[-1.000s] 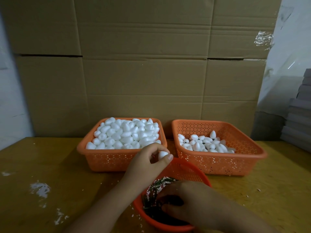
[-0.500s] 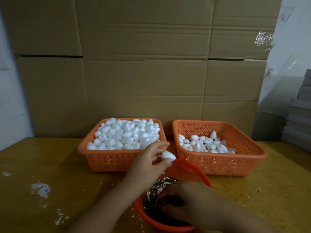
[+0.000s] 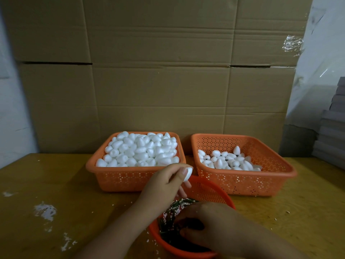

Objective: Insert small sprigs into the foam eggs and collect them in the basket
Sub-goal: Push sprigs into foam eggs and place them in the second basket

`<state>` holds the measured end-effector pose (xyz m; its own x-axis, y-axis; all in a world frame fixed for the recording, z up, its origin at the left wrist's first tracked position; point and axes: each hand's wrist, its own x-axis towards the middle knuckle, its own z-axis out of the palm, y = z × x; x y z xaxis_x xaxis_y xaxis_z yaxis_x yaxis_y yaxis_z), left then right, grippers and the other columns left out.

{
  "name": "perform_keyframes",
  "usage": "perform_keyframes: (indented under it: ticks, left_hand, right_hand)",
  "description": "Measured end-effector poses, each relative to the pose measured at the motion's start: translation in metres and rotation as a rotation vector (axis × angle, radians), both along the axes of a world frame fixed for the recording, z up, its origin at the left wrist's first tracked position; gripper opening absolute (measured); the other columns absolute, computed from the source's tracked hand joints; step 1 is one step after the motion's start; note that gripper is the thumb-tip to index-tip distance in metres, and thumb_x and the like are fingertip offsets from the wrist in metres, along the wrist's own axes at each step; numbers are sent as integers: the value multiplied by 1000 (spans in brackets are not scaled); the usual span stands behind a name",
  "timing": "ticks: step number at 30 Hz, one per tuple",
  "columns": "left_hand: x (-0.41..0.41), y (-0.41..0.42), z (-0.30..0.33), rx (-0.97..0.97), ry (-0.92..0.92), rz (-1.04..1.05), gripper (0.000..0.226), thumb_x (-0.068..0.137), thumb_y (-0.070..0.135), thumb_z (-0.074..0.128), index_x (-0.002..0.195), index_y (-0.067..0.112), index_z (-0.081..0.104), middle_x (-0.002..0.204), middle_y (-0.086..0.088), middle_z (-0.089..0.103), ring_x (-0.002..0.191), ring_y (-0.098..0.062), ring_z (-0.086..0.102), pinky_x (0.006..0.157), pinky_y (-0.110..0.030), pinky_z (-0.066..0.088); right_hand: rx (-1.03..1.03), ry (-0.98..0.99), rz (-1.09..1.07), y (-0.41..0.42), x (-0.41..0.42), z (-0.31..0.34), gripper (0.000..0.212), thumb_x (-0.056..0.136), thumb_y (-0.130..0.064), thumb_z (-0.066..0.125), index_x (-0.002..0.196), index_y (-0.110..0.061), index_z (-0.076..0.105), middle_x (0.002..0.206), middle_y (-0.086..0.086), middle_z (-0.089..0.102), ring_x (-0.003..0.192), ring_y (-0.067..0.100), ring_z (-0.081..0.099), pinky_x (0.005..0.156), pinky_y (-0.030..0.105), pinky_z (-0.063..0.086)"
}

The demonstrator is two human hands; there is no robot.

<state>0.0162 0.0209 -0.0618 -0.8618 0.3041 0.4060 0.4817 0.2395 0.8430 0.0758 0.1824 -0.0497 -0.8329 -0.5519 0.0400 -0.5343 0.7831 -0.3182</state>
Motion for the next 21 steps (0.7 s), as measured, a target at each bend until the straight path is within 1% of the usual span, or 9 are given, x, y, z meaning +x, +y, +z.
perform_keyframes:
  ticks: [2,5,7,9,11,15,17,19,21]
  left_hand:
    - [0,0,-1,-14,9,-2,13,99,35,51,95,38,63,79,9,72,61,-11,68,63,-27,52]
    - [-1,0,-3,-31,9,-4,5,98,33,56,93,35,58,79,8,72,61,-12,68,65,-31,51]
    - [-1,0,-3,-48,19,8,8,97,31,57,92,37,53,82,11,72,62,-11,69,68,-33,52]
    - [-1,0,-3,-50,27,8,10,95,32,57,94,41,52,85,13,72,64,-10,70,71,-35,54]
    - [-1,0,-2,-49,23,-9,10,91,39,55,97,46,53,86,14,71,66,-9,70,73,-38,56]
    - [0,3,-5,-70,4,-36,21,81,53,54,102,51,53,85,14,71,67,-10,70,78,-43,57]
    - [0,4,-5,-82,4,-42,26,77,59,52,102,51,54,85,15,70,67,-10,70,81,-45,57]
    - [0,3,-6,-84,-1,-34,30,75,62,50,103,52,55,87,17,70,68,-9,70,81,-45,57]
    - [0,3,-5,-98,9,-14,30,77,61,49,105,53,57,88,18,69,69,-7,70,80,-44,57]
  right_hand:
    - [0,-1,1,0,0,0,38,86,-50,51,124,-48,53,120,-22,60,103,-2,58,89,29,50]
    - [21,19,9,0,-1,-1,41,88,-49,53,128,-45,54,131,-23,51,117,-2,49,99,29,45]
    - [58,27,22,0,-1,-2,46,88,-49,54,134,-43,50,140,-23,43,127,2,43,105,29,40]
    - [83,19,32,0,-1,-2,52,88,-50,54,138,-44,45,146,-23,38,131,3,39,107,31,38]
    - [89,-2,34,0,-2,-2,54,86,-51,56,139,-46,42,146,-23,38,132,3,38,107,31,38]
    - [139,-34,33,1,-5,-2,53,86,-46,61,136,-47,44,145,-20,42,133,8,35,108,33,37]
    - [143,-44,32,0,-6,-1,49,86,-40,63,132,-48,49,142,-20,46,130,8,39,105,35,42]
    - [112,-75,13,0,-6,1,42,86,-34,65,124,-48,56,130,-19,56,116,5,53,96,31,50]
    - [84,-92,-2,1,-5,1,36,86,-31,65,119,-45,60,120,-18,62,104,3,60,89,25,52]
